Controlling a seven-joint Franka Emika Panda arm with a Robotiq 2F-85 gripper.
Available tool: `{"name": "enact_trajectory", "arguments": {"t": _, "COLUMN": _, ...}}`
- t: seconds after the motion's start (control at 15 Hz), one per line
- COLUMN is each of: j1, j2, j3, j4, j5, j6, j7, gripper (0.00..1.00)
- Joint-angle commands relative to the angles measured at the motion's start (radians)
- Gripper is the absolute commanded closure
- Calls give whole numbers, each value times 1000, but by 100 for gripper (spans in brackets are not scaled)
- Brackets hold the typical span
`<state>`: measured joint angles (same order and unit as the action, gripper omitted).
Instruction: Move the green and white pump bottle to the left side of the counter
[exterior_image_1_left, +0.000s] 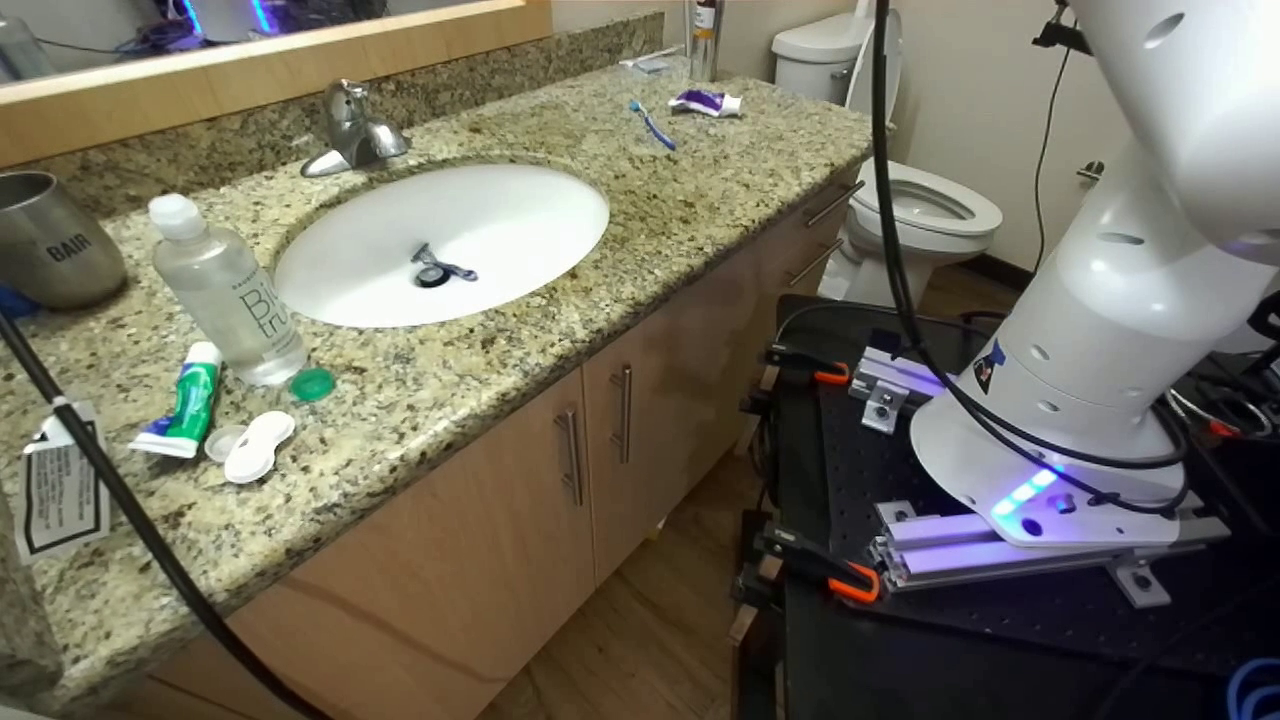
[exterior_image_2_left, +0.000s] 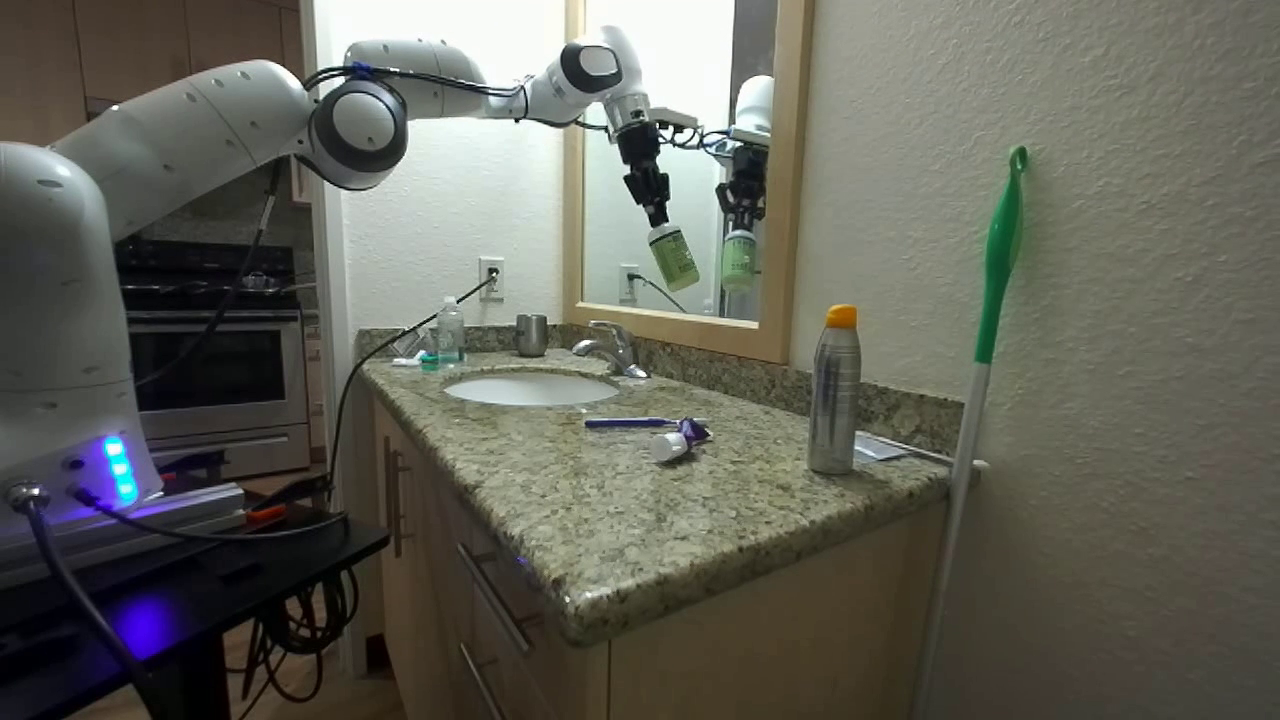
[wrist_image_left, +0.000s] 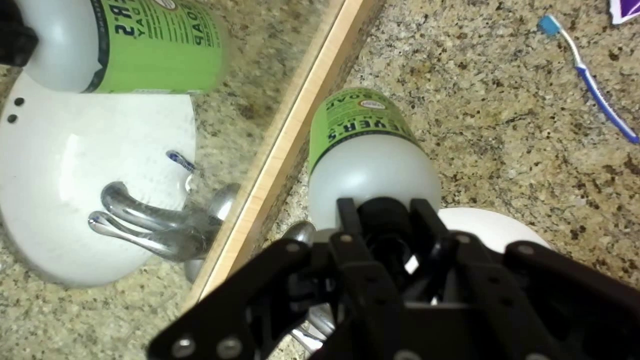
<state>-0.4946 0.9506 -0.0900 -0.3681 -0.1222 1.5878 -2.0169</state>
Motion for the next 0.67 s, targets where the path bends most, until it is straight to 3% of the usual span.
{"name": "enact_trajectory", "arguments": {"t": 0.0, "j1": 4, "j2": -15, "j3": -9, "j4": -26, "j5": 7, "j6": 11, "j7": 0, "gripper": 70}}
{"name": "enact_trajectory", "arguments": {"t": 0.27, "j1": 4, "j2": -15, "j3": -9, "j4": -26, "j5": 7, "j6": 11, "j7": 0, "gripper": 70}}
{"name": "enact_trajectory", "arguments": {"t": 0.33, "j1": 6, "j2": -5, "j3": -9, "j4": -33, "j5": 4, "j6": 10, "j7": -17, "gripper": 92}}
{"name": "enact_trajectory", "arguments": {"t": 0.53, "j1": 39, "j2": 60, "j3": 25, "j4": 47, "j5": 21, "j6": -12, "j7": -176, "gripper": 92}}
{"name": "enact_trajectory", "arguments": {"t": 0.6, "j1": 48, "j2": 36, "j3": 29, "j4": 7, "j5": 23, "j6": 4, "j7": -218, "gripper": 92}}
